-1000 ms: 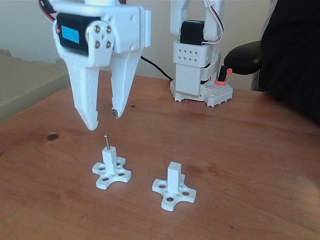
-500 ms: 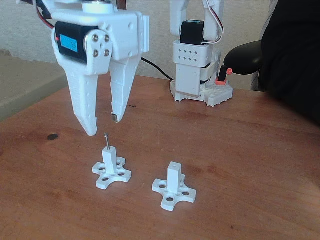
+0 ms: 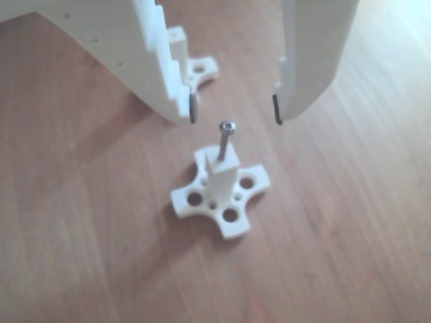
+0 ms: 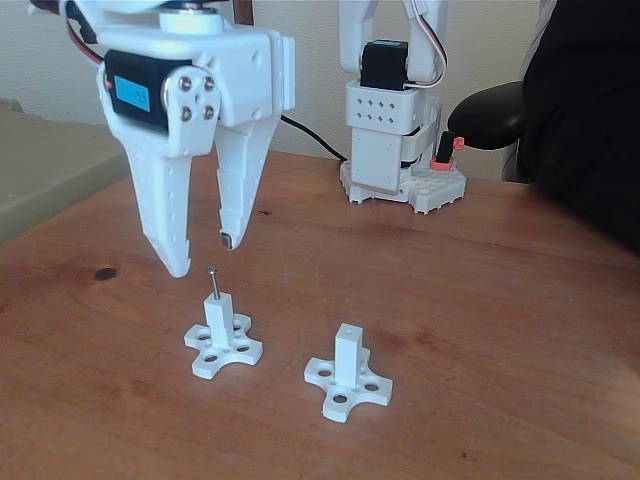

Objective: Grab the screw and set it in the hole.

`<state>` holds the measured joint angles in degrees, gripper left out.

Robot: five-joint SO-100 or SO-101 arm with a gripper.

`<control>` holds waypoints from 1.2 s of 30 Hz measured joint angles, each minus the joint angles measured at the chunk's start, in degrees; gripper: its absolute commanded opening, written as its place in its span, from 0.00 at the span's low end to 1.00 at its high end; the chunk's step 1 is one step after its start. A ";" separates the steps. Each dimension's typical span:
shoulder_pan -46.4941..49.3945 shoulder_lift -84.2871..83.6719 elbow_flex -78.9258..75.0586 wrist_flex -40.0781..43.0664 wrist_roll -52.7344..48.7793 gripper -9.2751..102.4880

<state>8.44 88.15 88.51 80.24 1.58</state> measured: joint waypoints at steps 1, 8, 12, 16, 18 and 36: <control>0.00 -0.09 0.00 0.00 0.00 0.22; 0.00 -1.05 0.00 0.00 0.00 0.22; 0.00 -1.58 0.00 0.00 0.00 0.22; 0.00 -2.37 0.00 0.00 0.00 0.22; 0.00 -2.81 0.00 0.00 0.00 0.22; 0.00 -4.57 -1.05 0.00 0.00 0.22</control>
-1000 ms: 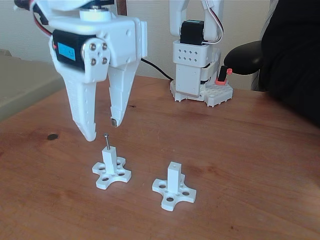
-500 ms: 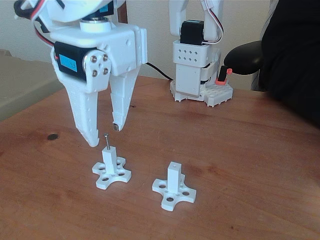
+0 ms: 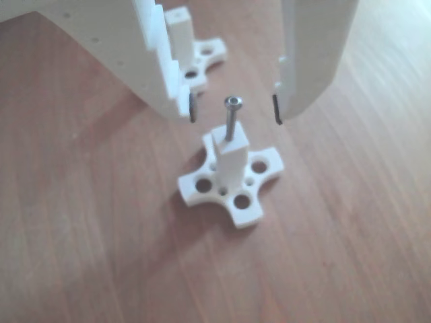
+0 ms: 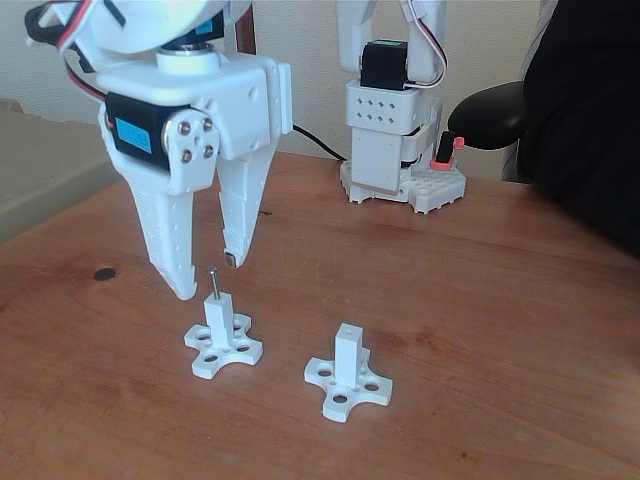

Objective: Grab the screw and set it in the hole.

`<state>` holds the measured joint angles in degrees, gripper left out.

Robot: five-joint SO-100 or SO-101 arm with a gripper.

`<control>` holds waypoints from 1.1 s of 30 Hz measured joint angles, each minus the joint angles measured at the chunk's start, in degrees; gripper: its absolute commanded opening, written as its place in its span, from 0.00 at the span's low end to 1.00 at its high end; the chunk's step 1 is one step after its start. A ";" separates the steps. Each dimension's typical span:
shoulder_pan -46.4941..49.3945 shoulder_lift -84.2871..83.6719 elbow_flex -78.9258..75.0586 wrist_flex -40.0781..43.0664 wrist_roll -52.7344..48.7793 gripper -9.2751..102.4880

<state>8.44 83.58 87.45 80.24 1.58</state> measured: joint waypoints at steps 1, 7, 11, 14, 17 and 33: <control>0.00 0.00 0.00 0.00 0.00 0.22; 0.00 0.00 -0.35 0.00 0.00 0.21; 0.00 -1.05 -0.53 0.00 0.00 0.21; 0.00 -1.58 -0.53 -0.70 0.00 0.21; 0.00 -1.58 -0.53 -0.88 0.00 0.20; 0.00 -1.58 -1.23 -0.88 0.00 0.17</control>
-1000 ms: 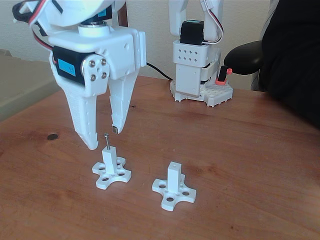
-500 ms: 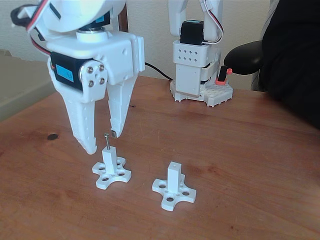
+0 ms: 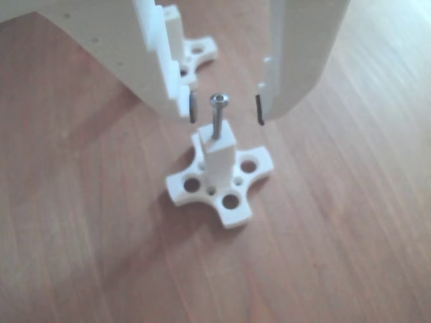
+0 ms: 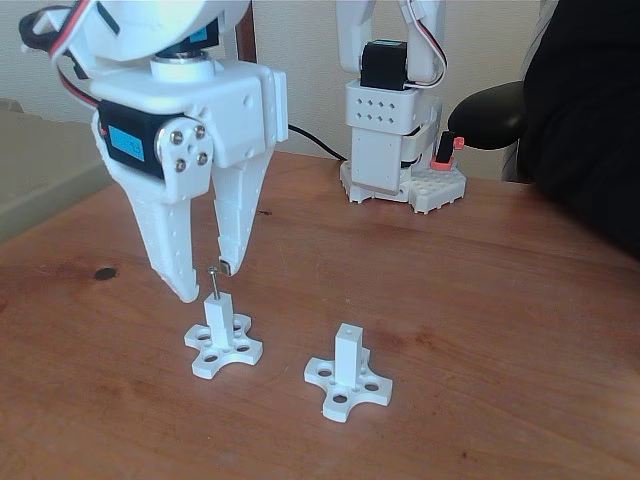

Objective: Grab the screw and set it in the hole.

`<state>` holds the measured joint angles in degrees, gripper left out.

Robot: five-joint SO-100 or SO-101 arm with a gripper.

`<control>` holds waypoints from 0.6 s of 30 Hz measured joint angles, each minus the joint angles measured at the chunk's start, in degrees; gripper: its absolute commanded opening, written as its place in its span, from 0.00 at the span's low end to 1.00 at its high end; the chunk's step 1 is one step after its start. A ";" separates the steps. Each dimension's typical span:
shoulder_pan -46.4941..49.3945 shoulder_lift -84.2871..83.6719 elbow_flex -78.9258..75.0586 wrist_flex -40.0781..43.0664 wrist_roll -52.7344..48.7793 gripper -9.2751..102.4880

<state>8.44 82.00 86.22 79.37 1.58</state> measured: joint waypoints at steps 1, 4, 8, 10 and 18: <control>0.00 0.00 0.00 0.00 0.00 0.17; 0.00 0.00 0.00 0.00 0.00 0.17; 0.00 -0.53 0.00 0.00 0.00 0.17; 0.00 -1.23 0.00 -0.44 0.00 0.16; 0.00 -1.67 -0.70 -1.05 0.00 0.16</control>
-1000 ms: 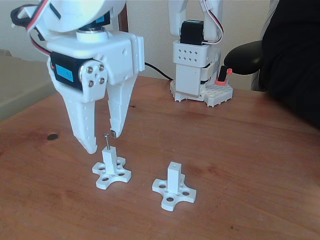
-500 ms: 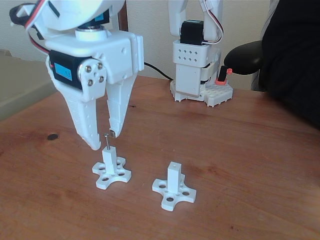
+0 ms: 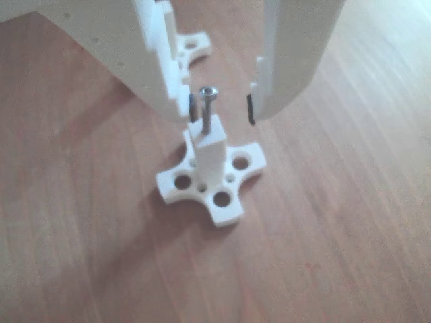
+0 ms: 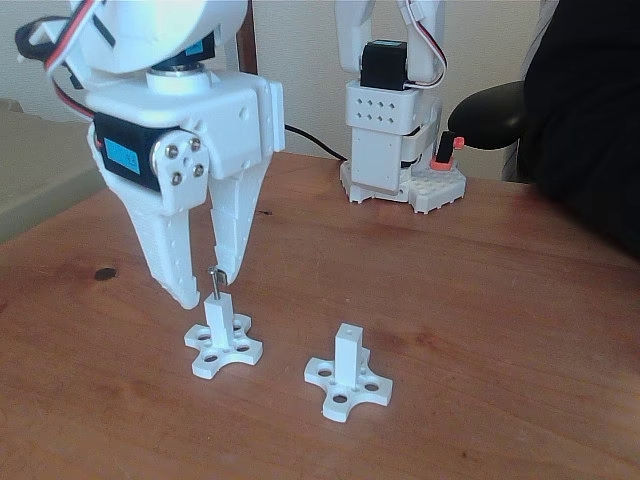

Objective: Grab the screw and set it in the hole.

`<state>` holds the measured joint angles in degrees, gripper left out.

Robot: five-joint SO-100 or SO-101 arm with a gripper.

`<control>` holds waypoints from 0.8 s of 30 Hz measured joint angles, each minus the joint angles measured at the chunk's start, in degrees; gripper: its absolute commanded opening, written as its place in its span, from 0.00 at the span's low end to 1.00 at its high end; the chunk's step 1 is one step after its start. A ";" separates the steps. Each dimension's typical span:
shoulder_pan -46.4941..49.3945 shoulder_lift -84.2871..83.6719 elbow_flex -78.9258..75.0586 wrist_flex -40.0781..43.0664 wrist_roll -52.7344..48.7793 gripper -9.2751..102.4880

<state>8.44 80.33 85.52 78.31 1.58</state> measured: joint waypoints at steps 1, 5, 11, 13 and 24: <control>0.00 0.00 0.00 0.00 0.00 0.16; 0.00 0.00 0.00 0.00 0.00 0.14; 0.00 0.00 0.00 0.00 0.00 0.14; 0.00 0.00 0.00 0.00 0.00 0.14; 0.00 0.00 0.00 0.00 0.00 0.12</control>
<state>8.44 80.33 85.52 78.31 1.58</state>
